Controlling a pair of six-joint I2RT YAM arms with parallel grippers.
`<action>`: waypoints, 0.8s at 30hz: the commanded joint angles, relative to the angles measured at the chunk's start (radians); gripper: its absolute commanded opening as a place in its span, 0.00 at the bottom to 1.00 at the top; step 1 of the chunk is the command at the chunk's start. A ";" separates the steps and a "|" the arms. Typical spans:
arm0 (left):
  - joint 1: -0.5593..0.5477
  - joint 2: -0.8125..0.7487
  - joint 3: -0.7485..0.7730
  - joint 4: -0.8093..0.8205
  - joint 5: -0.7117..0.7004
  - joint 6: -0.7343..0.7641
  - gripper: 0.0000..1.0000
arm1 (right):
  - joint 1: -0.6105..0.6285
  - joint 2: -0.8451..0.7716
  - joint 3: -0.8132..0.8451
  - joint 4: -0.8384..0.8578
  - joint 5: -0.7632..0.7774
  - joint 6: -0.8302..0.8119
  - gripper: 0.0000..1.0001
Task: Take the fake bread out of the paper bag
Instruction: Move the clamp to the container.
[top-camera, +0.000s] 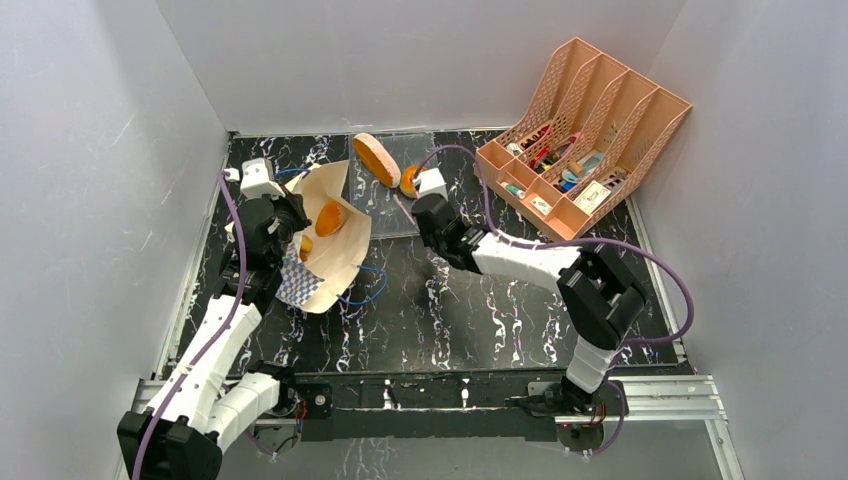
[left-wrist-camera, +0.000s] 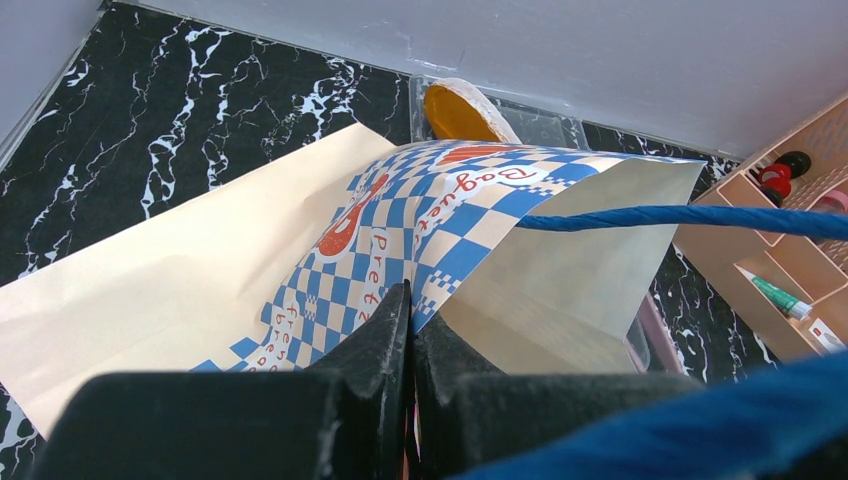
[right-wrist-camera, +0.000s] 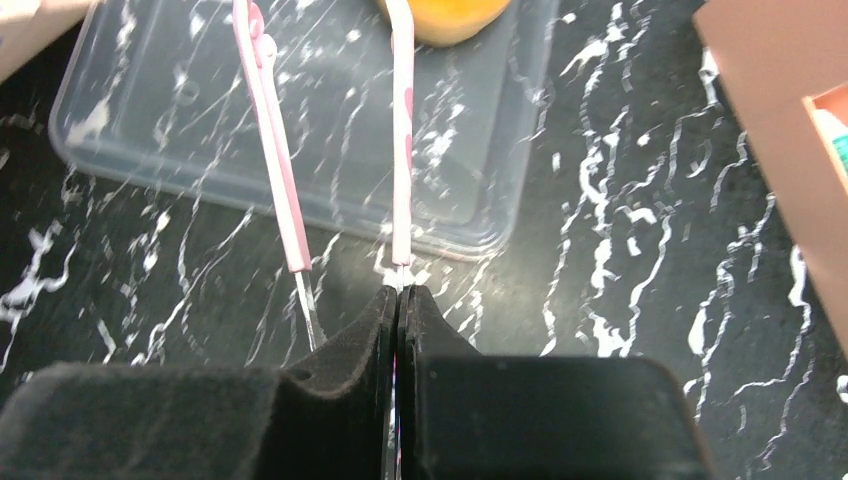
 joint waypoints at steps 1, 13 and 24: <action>0.001 -0.019 -0.016 -0.011 0.010 -0.003 0.00 | 0.075 -0.051 -0.054 0.105 0.054 0.022 0.00; 0.002 -0.025 -0.021 -0.011 0.011 -0.005 0.00 | 0.133 0.179 0.029 0.198 0.042 0.065 0.00; 0.001 -0.024 -0.021 -0.011 0.012 -0.003 0.00 | 0.130 0.265 0.053 0.314 0.063 0.034 0.19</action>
